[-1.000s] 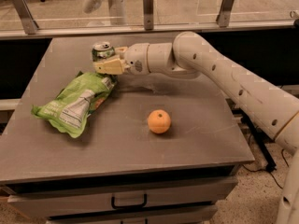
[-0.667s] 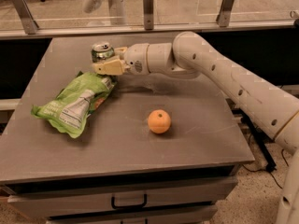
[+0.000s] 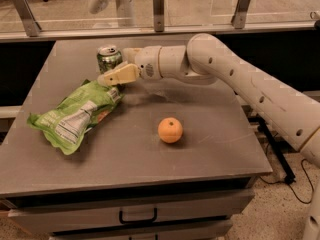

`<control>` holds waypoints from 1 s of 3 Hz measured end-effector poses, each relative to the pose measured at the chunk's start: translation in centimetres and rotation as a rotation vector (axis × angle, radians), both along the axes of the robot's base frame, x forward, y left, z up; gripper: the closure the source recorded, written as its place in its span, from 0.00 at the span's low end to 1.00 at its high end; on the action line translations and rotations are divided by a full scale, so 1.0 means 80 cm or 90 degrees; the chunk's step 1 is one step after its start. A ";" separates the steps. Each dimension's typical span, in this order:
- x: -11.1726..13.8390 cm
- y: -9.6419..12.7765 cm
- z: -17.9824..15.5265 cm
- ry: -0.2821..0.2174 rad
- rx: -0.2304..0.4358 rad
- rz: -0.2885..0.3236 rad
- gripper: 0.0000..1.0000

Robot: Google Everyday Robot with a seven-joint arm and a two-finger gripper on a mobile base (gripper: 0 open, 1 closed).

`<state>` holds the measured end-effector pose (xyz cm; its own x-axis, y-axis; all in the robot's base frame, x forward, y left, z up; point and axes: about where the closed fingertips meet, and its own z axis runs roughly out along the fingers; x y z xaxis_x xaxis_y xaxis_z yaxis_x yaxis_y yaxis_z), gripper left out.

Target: Move green can near green rice chip bag

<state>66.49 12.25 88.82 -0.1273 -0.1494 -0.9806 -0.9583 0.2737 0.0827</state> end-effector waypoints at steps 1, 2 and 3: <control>0.001 -0.009 0.013 0.014 0.009 -0.034 0.00; -0.006 -0.027 0.032 0.015 0.025 -0.063 0.00; -0.031 -0.099 0.049 0.003 0.006 -0.141 0.00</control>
Offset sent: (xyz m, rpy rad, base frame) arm -0.0102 -0.0496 0.0442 0.0696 0.0257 -0.1680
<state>64.02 4.29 92.76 -0.1612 -0.1075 -0.9810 -0.8745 0.4763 0.0915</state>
